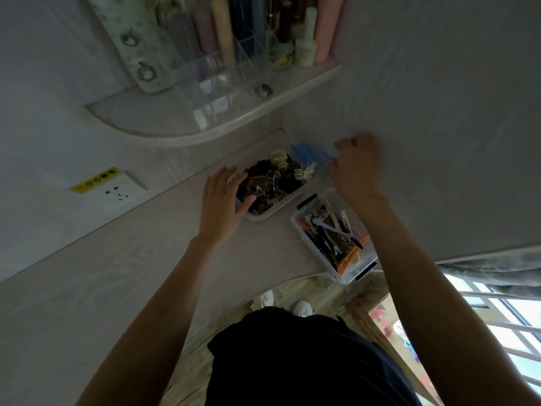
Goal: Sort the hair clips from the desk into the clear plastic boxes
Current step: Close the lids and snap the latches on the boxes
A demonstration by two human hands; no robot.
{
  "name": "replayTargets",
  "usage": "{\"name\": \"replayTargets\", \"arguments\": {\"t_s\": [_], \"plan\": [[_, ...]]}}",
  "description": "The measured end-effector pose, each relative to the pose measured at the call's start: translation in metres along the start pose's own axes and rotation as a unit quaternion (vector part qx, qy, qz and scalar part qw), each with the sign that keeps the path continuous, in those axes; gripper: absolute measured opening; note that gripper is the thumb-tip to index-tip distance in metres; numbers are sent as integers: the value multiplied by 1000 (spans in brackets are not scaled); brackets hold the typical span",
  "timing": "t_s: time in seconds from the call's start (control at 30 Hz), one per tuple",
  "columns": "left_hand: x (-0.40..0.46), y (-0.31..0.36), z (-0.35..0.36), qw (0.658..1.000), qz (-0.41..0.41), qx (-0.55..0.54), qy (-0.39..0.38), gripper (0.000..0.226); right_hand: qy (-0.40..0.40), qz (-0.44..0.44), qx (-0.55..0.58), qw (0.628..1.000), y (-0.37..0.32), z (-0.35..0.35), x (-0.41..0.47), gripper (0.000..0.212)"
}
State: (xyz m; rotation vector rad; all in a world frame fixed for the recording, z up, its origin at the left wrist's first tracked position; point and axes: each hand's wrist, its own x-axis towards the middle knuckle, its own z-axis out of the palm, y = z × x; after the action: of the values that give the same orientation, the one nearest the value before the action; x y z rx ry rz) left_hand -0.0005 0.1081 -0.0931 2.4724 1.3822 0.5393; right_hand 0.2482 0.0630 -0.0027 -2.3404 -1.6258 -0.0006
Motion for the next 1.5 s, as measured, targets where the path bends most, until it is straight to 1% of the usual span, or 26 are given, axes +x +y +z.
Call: {"name": "replayTargets", "arguments": {"t_s": [0.07,0.13,0.17,0.23,0.27,0.33,0.4,0.43,0.5,0.57,0.6,0.63,0.7,0.73,0.8,0.87,0.93,1.0,1.1,1.17,1.23,1.33,1.43,1.5], "plan": [[-6,4,-5,998,-23,-49,15,54,-18,10,126,992,-5,-4,0,29],[-9,15,-15,993,-50,-102,33,53,3,14,248,969,-14,-12,-3,27],[-11,22,-21,988,-71,-132,43,50,25,-4,277,960,-19,-15,-6,26],[-13,31,-29,970,-119,-206,58,44,57,-86,244,964,-30,-16,-14,24],[-12,34,-32,956,-141,-252,58,42,51,-129,215,967,-35,-11,-20,24],[-12,39,-37,927,-184,-321,57,40,7,-198,169,966,-44,8,-36,29],[-15,43,-37,908,-222,-349,69,38,-41,-248,119,960,-53,29,-51,37],[-16,44,-37,901,-240,-353,74,38,-77,-257,101,958,-55,36,-56,42],[-18,43,-33,898,-278,-331,78,40,-152,-258,83,951,-56,46,-60,50],[-18,36,-25,904,-306,-289,78,44,-194,-255,101,942,-54,50,-61,52],[-18,32,-21,908,-315,-265,78,48,-193,-253,119,941,-52,50,-61,50],[-18,28,-17,910,-325,-246,75,52,-174,-241,136,945,-49,52,-60,49],[-18,24,-12,909,-340,-231,63,61,-115,-178,139,967,-40,55,-51,48],[-18,23,-10,907,-343,-235,59,64,-102,-132,115,979,-35,53,-46,48],[-17,23,-8,910,-338,-235,51,68,-109,-55,64,990,-27,52,-36,51],[-15,23,-8,916,-330,-223,42,70,-118,-28,68,990,-22,49,-29,52],[-13,22,-8,913,-338,-222,46,67,-126,-17,93,987,-19,47,-20,50],[-13,21,-10,911,-348,-215,49,64,-119,-18,85,989,-18,48,-13,46],[-15,17,-12,912,-342,-221,45,59,-115,-32,76,990,-15,52,-9,42],[-16,16,-11,915,-333,-223,39,61,-112,-35,91,989,-9,53,-9,39],[-15,18,-12,919,-328,-216,39,65,-120,-16,122,985,-5,51,-4,37],[-9,21,-13,923,-332,-193,25,65,-132,-18,112,985,-3,49,8,33],[-3,18,-13,915,-354,-195,6,65,-154,-36,116,981,-5,48,16,33],[-2,16,-13,917,-352,-188,-1,66,-160,-41,103,981,-5,48,19,31]]}}
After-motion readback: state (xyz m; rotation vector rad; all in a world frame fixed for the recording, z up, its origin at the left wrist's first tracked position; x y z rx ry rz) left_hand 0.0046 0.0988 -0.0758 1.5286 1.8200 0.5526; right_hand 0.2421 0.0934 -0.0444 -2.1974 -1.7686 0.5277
